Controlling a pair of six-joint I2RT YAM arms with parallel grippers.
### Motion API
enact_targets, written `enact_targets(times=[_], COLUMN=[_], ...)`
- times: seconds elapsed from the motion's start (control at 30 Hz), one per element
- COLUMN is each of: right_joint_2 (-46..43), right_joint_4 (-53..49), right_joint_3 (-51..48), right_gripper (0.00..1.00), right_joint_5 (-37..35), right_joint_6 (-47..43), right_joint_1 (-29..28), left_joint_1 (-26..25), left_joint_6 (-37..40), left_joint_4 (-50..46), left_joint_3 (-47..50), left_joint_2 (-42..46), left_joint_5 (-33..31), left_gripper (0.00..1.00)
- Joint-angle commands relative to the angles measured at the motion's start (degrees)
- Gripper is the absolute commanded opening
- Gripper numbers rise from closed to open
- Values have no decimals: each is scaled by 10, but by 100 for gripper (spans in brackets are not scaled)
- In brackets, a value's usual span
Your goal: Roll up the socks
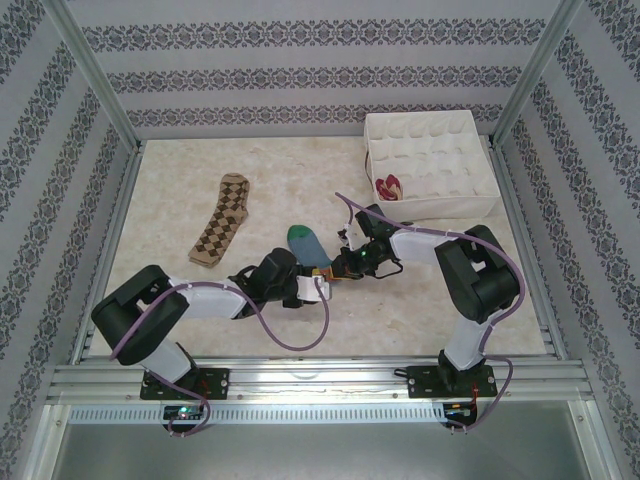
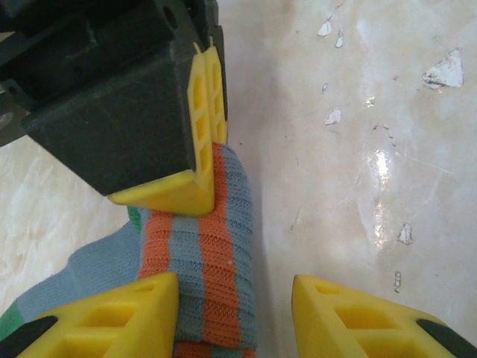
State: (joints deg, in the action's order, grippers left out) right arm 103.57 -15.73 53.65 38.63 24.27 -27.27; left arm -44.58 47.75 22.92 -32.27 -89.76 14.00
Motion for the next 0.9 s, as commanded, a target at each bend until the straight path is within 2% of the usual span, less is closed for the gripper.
enact_targets(times=[0.0,0.2,0.3,0.47,0.5,0.67,0.77,0.87], right_joint_2=[46,44,34,11,7,-38,-87,-134], right_joint_4=[-78,-81,-89,-77,-76,-55,-38,-27], right_joint_3=[-25,-23,-22,-34,-36,-62,-82,-95], right_gripper=[10,12,17,24,25,41,50,54], right_joint_5=[-100,-91,-88,-77,-73,-57,-51,-60], right_joint_6=[3,1,-4,2,3,7,10,4], right_joint_1=[-9,-8,-9,-3,-1,13,23,31], left_joint_1=[-10,-16,-19,-19,-19,-16,-1,19], left_joint_6=[35,44,28,-20,-31,-104,-149,-187], left_joint_4=[17,-45,-97,-264,-284,-305,-316,-319], left_joint_3=[-20,-60,-94,-206,-217,-234,-237,-231], left_joint_2=[-22,-70,-83,-134,-138,-143,-144,-141], left_joint_5=[-25,-69,-80,-78,-74,-27,40,104], left_gripper=[44,41,28,1,0,0,0,0])
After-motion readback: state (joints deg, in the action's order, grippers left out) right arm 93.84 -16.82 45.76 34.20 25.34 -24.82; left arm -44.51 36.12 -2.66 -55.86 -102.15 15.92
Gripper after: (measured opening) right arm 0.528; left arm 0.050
